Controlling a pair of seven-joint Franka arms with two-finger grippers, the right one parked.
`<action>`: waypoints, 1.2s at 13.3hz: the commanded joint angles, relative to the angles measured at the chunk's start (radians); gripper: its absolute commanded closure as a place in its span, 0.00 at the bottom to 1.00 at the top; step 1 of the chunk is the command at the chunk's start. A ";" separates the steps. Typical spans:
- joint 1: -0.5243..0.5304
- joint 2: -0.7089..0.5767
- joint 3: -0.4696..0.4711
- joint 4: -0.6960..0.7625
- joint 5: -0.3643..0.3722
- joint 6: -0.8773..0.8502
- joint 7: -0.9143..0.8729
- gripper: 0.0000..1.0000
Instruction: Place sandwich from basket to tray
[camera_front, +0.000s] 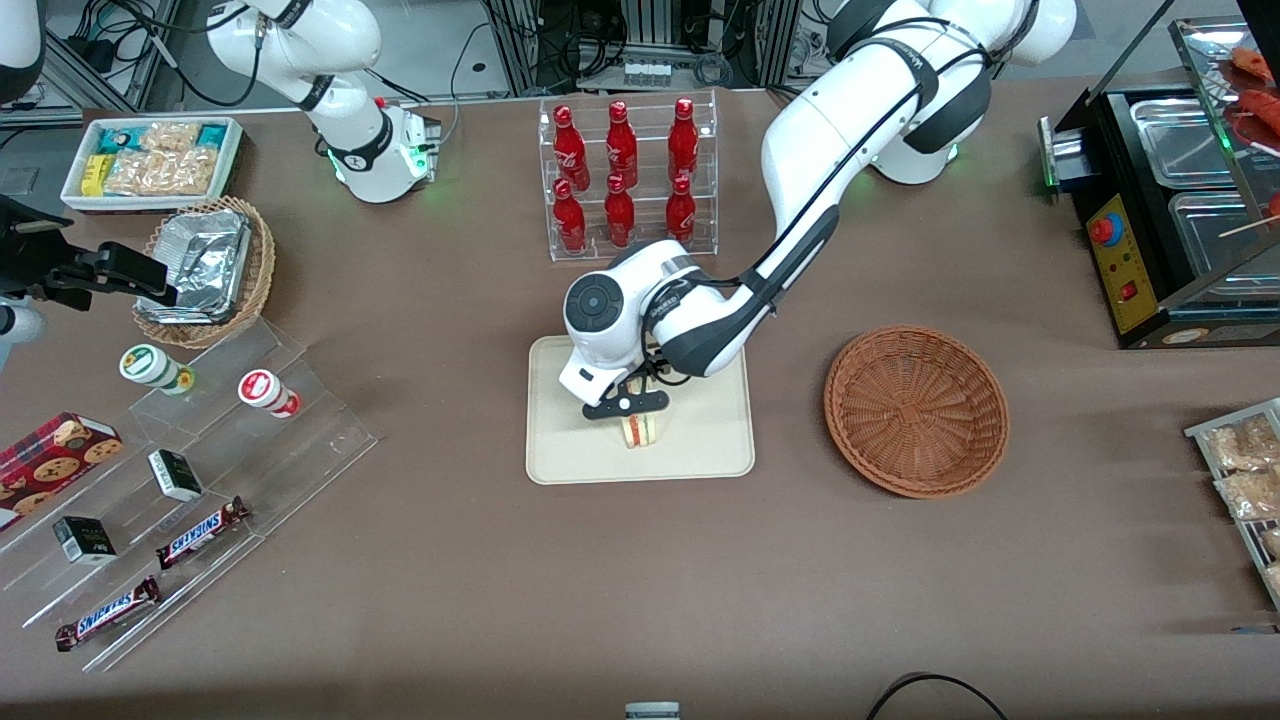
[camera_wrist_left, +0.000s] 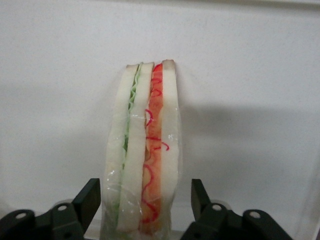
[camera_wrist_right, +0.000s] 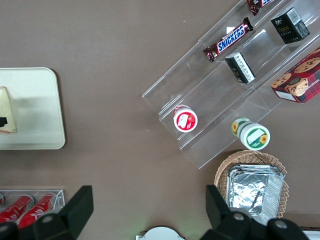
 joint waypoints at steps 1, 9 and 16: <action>0.006 -0.064 0.001 0.015 0.007 -0.050 0.006 0.00; 0.058 -0.225 0.007 -0.008 -0.022 -0.130 0.015 0.00; 0.311 -0.434 -0.002 -0.307 -0.034 -0.141 0.297 0.00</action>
